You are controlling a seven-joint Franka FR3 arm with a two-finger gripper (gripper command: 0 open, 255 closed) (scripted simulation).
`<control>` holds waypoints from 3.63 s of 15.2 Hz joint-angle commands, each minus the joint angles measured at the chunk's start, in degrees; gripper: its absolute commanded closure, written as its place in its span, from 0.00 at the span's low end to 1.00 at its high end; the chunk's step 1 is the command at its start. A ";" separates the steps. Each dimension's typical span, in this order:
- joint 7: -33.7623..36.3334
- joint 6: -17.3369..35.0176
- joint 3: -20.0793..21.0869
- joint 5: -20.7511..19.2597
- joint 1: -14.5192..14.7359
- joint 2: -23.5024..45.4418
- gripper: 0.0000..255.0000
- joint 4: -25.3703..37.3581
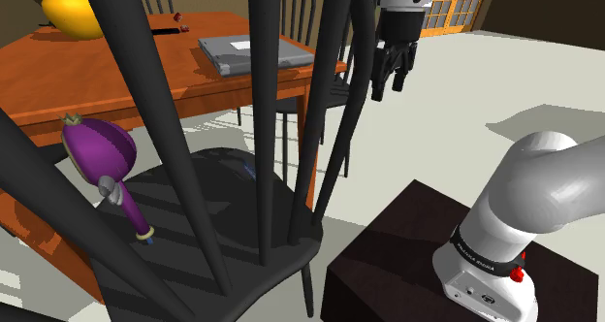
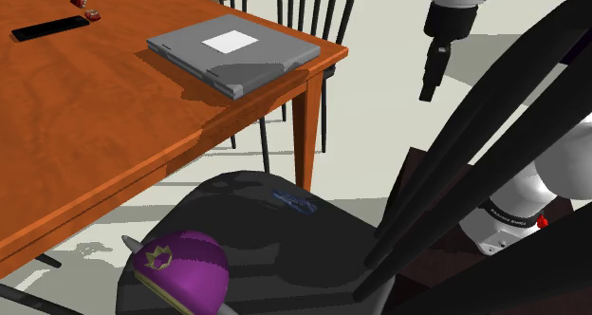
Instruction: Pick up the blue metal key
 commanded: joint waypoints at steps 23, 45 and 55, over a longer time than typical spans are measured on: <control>21.77 28.20 18.00 2.91 3.80 40.67 0.00 12.82; 28.70 37.00 19.33 -3.02 6.29 56.54 1.00 19.10; 28.36 32.02 19.60 -1.84 5.95 53.54 1.00 21.27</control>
